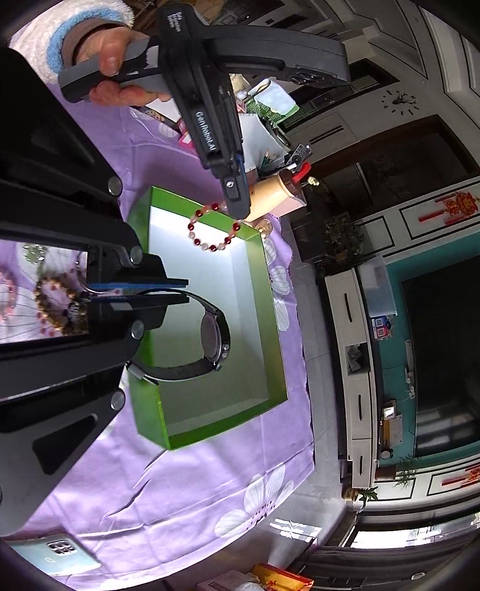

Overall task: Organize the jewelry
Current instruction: 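Carry both items over the green box and open both tools to drop them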

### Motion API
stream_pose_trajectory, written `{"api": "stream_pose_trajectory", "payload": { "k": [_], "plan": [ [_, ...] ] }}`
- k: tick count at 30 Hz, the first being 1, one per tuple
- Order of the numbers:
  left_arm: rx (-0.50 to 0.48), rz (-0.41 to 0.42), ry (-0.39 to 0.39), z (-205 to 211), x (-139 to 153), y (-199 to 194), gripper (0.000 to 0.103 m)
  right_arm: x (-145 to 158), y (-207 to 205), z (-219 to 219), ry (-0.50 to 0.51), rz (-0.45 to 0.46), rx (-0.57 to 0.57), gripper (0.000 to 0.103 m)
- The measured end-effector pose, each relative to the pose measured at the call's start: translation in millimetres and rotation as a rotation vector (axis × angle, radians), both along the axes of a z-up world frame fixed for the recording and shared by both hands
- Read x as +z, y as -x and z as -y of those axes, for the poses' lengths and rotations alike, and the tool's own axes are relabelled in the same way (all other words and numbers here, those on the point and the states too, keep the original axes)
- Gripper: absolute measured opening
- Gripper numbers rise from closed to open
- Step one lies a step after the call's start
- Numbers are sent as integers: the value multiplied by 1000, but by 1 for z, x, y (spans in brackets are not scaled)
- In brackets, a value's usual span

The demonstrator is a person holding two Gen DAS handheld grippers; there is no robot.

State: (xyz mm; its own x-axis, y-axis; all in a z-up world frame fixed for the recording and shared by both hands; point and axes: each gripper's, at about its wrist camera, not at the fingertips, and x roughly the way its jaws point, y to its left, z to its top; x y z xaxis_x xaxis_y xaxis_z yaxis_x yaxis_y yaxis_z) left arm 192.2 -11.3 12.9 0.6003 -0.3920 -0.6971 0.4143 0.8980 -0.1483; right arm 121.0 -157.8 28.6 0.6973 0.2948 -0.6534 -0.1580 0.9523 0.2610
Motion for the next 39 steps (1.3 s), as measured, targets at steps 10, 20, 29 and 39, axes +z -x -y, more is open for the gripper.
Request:
{"api": "stream_pose_trajectory", "payload": {
  "k": [10, 20, 29, 39],
  "plan": [
    [18, -114, -60, 12, -53, -41, 7, -42, -56, -5, -8, -107, 2, 2],
    [34, -161, -107, 16, -78, -59, 7, -62, -76, -4, 20, -148, -11, 8],
    [68, -139, -97, 11, -66, -53, 58, -49, -62, 9, -50, -106, -39, 22],
    [83, -39, -100, -1, -35, -11, 84, -33, -6, 19, -68, -47, -53, 41]
  ]
}}
